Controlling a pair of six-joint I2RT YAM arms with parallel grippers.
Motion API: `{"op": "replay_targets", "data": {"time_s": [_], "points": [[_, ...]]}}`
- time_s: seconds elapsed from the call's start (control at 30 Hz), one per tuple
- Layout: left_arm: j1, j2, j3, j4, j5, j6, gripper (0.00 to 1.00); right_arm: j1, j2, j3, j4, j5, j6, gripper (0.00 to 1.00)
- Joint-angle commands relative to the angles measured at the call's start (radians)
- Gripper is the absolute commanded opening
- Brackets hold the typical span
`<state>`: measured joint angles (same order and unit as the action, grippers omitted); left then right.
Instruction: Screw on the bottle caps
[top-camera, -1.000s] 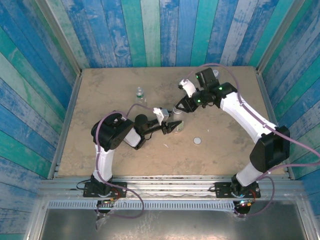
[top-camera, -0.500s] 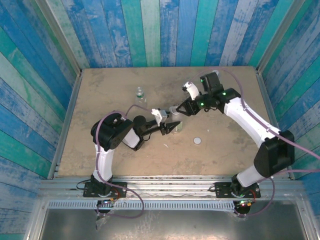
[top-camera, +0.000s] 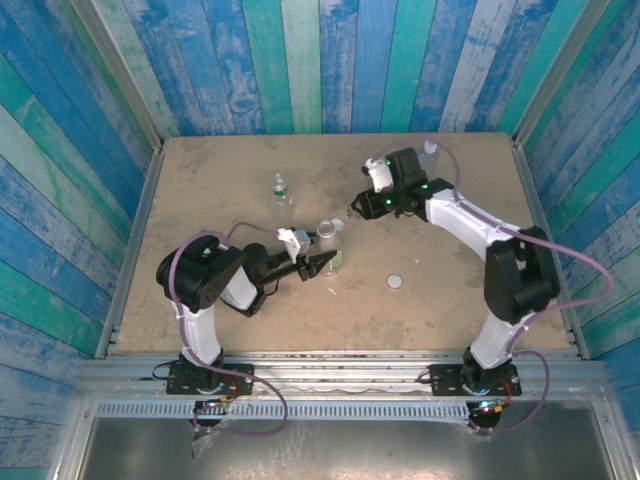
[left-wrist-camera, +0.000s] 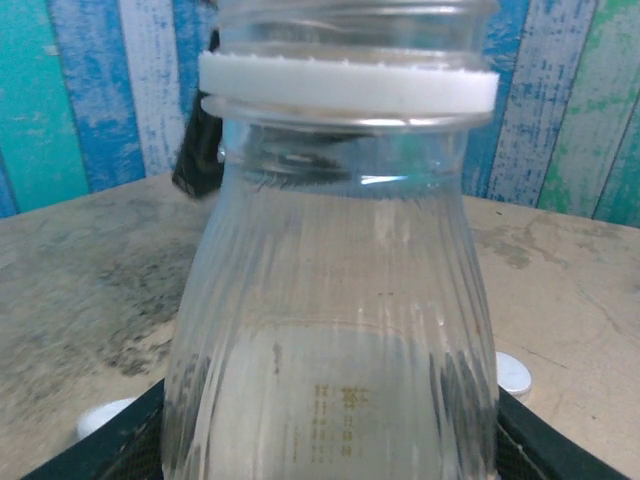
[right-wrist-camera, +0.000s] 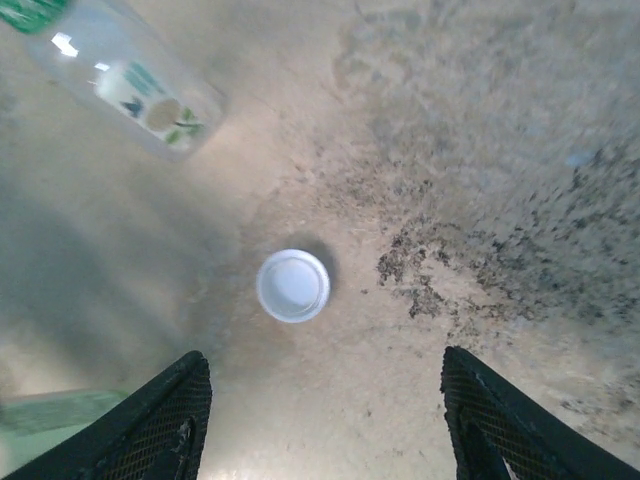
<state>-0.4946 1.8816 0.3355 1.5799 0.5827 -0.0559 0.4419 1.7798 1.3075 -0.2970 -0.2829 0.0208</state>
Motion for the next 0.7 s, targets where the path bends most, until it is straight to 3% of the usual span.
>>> {"op": "replay_targets", "data": {"time_s": [0.0, 0.4, 0.67], "points": [[0.044, -0.024, -0.06, -0.019, -0.012, -0.032, 0.59, 0.023, 0.091, 0.074, 0.03, 0.056, 0.026, 0.6], [0.075, -0.145, -0.103, -0.185, -0.091, 0.049, 0.6, 0.086, 0.32, 0.231, -0.021, 0.042, -0.001, 0.51], [0.086, -0.129, -0.103, -0.165, -0.151, 0.041, 0.61, 0.096, 0.336, 0.211, -0.077, 0.008, -0.023, 0.46]]}}
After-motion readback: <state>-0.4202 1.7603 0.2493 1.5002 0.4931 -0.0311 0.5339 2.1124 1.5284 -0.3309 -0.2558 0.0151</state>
